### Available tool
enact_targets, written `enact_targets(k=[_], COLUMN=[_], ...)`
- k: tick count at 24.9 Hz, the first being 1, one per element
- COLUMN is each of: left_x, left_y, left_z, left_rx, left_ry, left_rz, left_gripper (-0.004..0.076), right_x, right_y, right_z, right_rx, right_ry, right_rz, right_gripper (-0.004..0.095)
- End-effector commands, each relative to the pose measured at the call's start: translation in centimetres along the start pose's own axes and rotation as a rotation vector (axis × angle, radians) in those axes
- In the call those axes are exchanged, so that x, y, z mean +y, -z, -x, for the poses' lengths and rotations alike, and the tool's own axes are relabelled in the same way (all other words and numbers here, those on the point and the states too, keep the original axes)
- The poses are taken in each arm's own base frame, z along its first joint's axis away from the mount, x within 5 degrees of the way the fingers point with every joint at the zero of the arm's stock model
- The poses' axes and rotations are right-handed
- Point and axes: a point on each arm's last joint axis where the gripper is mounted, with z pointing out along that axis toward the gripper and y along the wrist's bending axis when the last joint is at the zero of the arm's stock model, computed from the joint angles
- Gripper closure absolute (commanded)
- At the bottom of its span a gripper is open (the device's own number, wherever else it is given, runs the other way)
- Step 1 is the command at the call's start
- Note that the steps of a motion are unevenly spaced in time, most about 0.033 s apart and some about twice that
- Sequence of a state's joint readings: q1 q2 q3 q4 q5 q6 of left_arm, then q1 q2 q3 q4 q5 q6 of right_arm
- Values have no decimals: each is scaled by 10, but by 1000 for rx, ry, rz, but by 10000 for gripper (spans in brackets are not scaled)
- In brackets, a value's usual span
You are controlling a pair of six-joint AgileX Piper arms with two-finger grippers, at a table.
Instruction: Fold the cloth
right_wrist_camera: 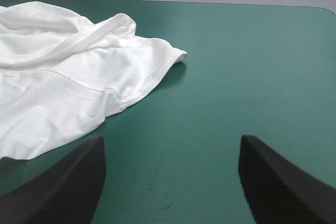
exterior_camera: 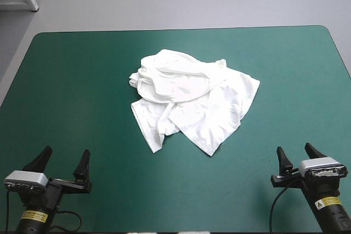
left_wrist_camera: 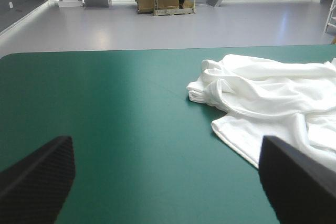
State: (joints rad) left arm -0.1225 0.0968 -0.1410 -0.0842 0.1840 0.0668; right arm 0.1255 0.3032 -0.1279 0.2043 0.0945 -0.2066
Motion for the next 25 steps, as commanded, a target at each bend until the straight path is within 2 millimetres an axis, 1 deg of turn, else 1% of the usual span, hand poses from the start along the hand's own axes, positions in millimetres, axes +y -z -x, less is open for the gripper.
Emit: enact_targets(k=[1, 12, 15, 16, 17, 19, 21, 23, 24, 25], left_x=[0, 0, 0, -1, -1, 0, -1, -2, -3, -4], left_y=[1, 1, 2, 4, 4, 2, -3, -17, -28, -35], left_z=[16, 15, 17, 23, 26, 40, 62, 86, 101, 108], left_rx=[-88, -78, -61, -25, -7, 45, 81, 163, 224, 265], left_ry=[4, -11, -12, -13, -27, -59, -33, 13, 23, 28], left_rz=[-3, -2, -3, -7, -6, 0, -1, -12, -18, -23], left_gripper=[42, 42, 42, 42, 42, 42, 42, 59, 80, 92], right_x=[-1, -1, 0, 2, 2, 2, 2, 2, 2, 2], right_y=[1, 1, 3, 5, 6, 7, 7, 2, -4, -7], right_z=[18, 17, 22, 30, 33, 47, 63, 79, 89, 94], right_rx=[-94, -86, -52, -21, -7, 1, 18, 88, 149, 183], right_ry=[17, 17, 18, 39, 53, 85, 58, 18, 27, 32], right_rz=[-11, -9, 4, 19, 23, 20, 18, 26, 30, 32], right_gripper=[237, 237, 237, 236, 236, 236, 236, 236, 237, 237])
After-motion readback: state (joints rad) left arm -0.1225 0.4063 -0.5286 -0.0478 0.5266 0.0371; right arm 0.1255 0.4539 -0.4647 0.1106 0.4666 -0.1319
